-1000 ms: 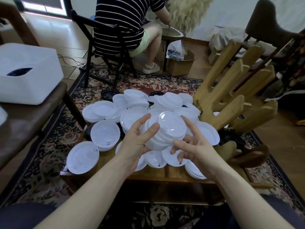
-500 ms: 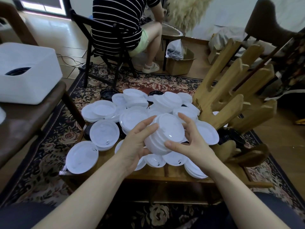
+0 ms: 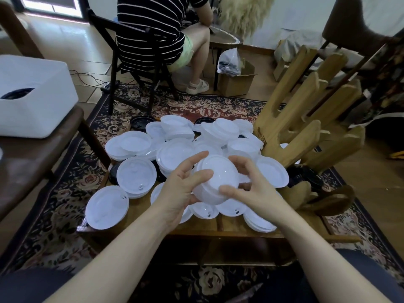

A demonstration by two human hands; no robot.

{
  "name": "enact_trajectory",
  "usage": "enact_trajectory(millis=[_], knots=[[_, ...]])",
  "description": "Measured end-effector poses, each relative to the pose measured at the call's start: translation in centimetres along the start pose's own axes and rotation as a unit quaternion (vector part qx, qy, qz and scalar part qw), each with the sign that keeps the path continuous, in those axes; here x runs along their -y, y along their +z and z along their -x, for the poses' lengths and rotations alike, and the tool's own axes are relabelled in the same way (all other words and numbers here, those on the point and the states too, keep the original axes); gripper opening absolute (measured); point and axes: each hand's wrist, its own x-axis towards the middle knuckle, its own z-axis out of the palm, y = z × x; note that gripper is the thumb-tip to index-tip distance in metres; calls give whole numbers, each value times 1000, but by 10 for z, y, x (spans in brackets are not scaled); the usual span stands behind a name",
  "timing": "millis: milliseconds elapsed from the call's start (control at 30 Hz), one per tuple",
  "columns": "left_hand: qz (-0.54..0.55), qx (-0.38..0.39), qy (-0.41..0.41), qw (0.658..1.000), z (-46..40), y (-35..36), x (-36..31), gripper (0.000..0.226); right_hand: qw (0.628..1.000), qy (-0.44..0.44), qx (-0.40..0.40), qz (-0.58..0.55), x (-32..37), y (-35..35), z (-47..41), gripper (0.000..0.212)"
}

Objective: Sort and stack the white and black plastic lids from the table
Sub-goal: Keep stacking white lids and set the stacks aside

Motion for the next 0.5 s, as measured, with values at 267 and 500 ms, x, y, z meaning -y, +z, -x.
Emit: enact_trajectory(millis=[267,500], knots=[[30,-22,0,999,-3,-8,-3,56,903,75,-144,397,-55,-58,-13,50],[20,-22,-9,1000,-1,-9,-4,56,881,36,-218,419,-45,-48,-13,13]])
